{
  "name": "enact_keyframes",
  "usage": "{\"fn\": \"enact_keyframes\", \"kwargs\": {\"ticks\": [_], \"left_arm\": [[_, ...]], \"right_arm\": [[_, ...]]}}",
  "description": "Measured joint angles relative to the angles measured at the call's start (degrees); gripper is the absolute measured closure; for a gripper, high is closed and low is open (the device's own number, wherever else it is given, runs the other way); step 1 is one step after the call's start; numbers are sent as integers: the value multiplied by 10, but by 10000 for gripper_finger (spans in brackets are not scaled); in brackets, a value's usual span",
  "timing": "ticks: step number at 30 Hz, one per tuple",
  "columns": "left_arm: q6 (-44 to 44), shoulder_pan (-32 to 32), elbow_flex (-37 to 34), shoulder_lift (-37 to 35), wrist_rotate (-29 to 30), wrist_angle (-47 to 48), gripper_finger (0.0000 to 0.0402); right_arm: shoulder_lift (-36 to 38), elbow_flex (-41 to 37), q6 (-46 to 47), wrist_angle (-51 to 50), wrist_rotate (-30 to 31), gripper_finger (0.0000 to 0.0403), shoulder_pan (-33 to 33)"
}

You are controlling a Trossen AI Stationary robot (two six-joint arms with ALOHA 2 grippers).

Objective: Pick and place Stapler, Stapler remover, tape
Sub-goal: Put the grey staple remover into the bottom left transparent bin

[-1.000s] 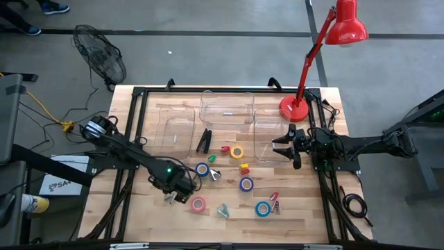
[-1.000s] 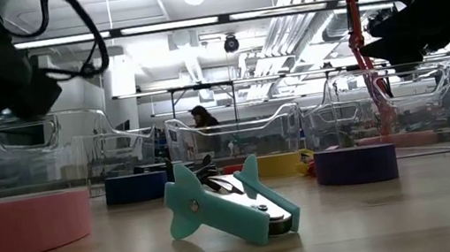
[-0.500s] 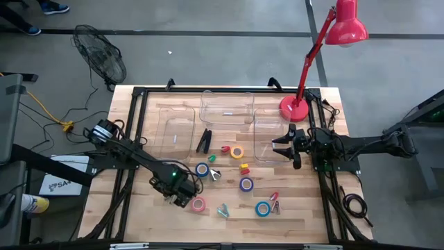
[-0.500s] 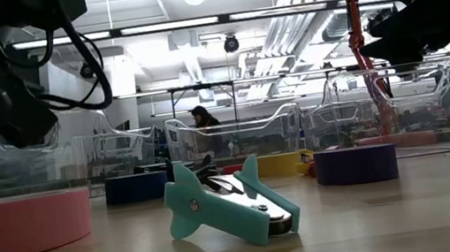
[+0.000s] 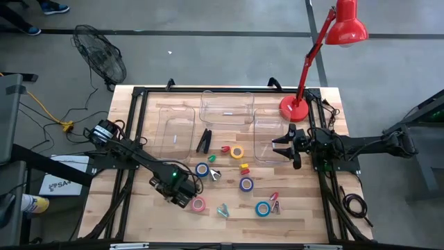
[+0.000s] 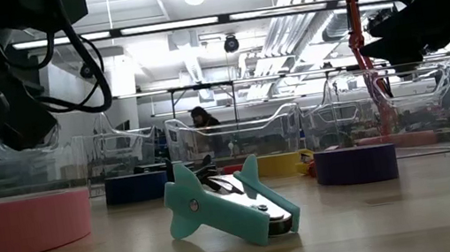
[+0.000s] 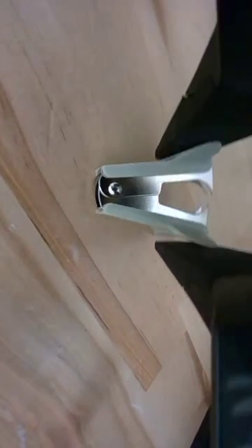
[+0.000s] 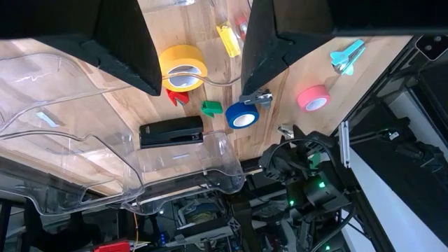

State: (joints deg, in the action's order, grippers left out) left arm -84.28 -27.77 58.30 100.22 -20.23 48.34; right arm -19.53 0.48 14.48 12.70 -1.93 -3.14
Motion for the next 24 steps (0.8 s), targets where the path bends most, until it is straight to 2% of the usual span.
{"fn": "enact_keyframes", "kwargs": {"ticks": [5, 9, 14, 17, 24], "left_arm": [[1, 0, 0, 0, 0, -2, 303], [5, 0, 0, -14, 1, -3, 303], [-16, 0, 2, -80, 25, 2, 303], [-43, 0, 19, -132, 72, 37, 303], [-115, 17, 99, -224, 247, 240, 303]], "right_arm": [[0, 0, 0, 0, 0, 214, 0], [0, 0, 0, 0, 0, 214, 0], [0, 0, 0, 0, 0, 214, 0], [0, 0, 0, 0, 0, 214, 0], [0, 0, 0, 0, 0, 214, 0]]}}
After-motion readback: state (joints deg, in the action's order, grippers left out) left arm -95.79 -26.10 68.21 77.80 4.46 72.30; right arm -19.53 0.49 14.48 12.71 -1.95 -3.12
